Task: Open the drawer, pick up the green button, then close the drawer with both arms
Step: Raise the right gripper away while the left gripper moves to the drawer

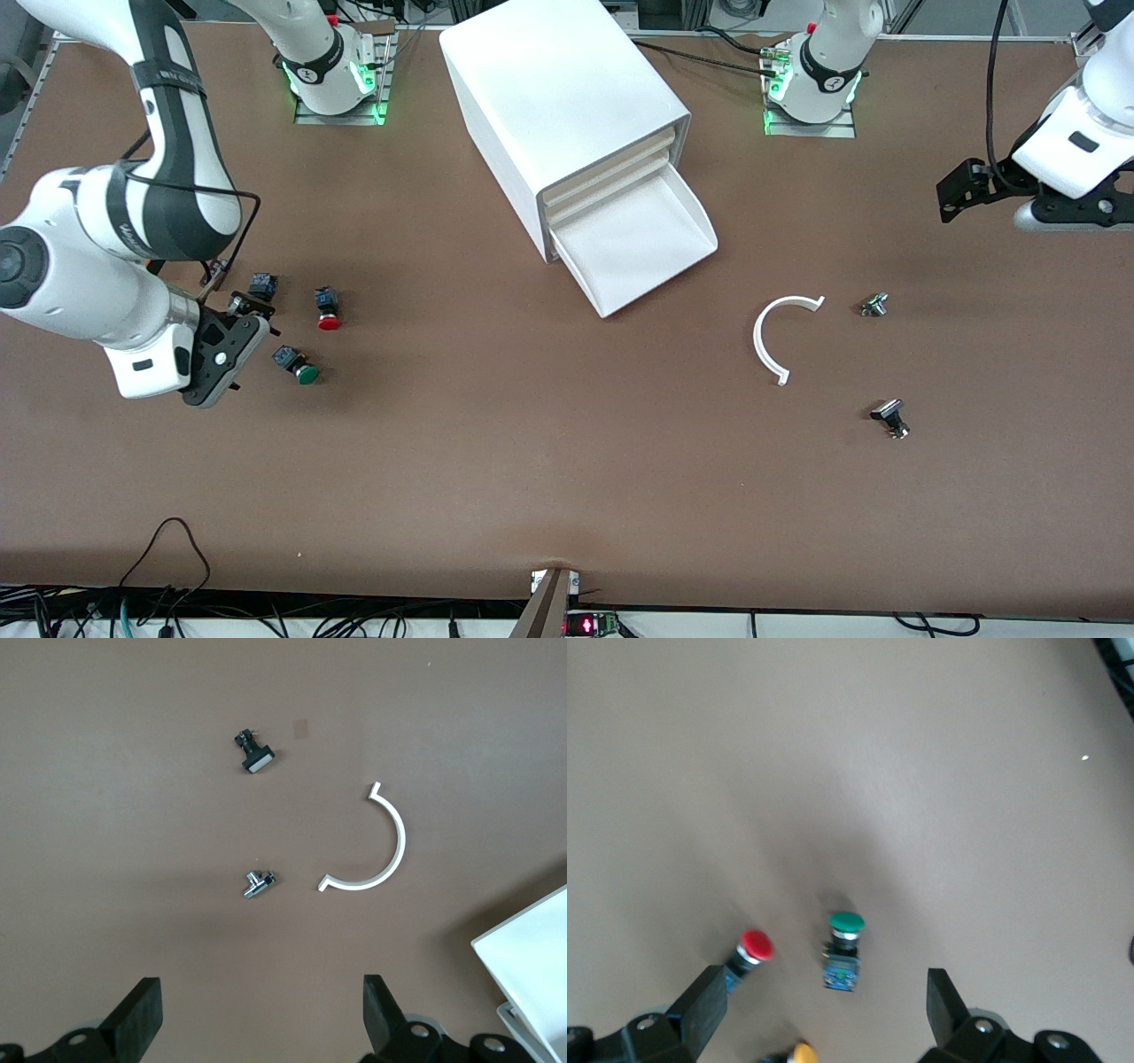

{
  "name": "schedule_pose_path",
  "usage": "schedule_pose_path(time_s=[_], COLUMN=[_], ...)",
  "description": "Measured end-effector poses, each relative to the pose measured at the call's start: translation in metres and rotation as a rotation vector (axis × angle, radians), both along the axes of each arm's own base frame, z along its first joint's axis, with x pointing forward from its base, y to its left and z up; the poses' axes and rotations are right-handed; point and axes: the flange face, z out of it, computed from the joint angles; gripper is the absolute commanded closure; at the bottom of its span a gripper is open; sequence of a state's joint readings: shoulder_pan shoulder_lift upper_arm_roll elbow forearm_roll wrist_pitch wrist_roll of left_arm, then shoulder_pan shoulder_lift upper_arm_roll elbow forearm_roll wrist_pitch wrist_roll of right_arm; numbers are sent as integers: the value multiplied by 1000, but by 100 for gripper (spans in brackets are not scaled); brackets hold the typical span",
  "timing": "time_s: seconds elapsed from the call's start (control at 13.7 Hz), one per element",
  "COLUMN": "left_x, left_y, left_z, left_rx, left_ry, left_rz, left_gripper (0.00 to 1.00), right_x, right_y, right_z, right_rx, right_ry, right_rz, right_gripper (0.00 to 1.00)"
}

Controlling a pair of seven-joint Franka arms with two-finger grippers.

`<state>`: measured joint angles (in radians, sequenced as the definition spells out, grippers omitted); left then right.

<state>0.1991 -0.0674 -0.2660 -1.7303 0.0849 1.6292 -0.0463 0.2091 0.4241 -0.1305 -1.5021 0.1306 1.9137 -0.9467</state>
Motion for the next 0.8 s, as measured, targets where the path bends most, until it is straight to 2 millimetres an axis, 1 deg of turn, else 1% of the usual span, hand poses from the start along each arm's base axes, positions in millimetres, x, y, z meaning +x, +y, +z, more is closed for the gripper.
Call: schedule_pose_path(time_s=[0.07, 0.15, 0.29, 0.37, 0.44, 0.51, 0.59, 0.66, 0.8], left_x=[1, 2, 8, 13, 18, 23, 27, 28, 24], left_y=[0, 0, -2, -11, -24, -39, -56, -75, -109], left_z=[-8, -17, -38, -52, -66, -80, -94, -109, -141], left_rx=[2, 1, -12, -35, -55, -69, -72, -68, -62], left_ry=[26, 59, 106, 130, 147, 155, 160, 158, 134], left_rz=[-1, 0, 9, 37, 90, 150, 203, 254, 316], left_gripper=[0, 0, 0, 0, 0, 0, 0, 0, 0], right_x=[-1, -5, -14, -20, -26, -30, -33, -34, -38], right_y=[6, 18, 47, 58, 62, 59, 48, 27, -31], right_z=[13, 25, 48, 60, 72, 82, 91, 100, 116], right_rx=[9, 14, 21, 10, -11, -34, -60, -83, -102], right_ry=[17, 35, 42, 34, 27, 24, 16, 6, 0], right_rz=[-52, -103, -205, -250, -274, -293, -312, -339, -421], right_gripper=[0, 0, 0, 0, 0, 0, 0, 0, 0])
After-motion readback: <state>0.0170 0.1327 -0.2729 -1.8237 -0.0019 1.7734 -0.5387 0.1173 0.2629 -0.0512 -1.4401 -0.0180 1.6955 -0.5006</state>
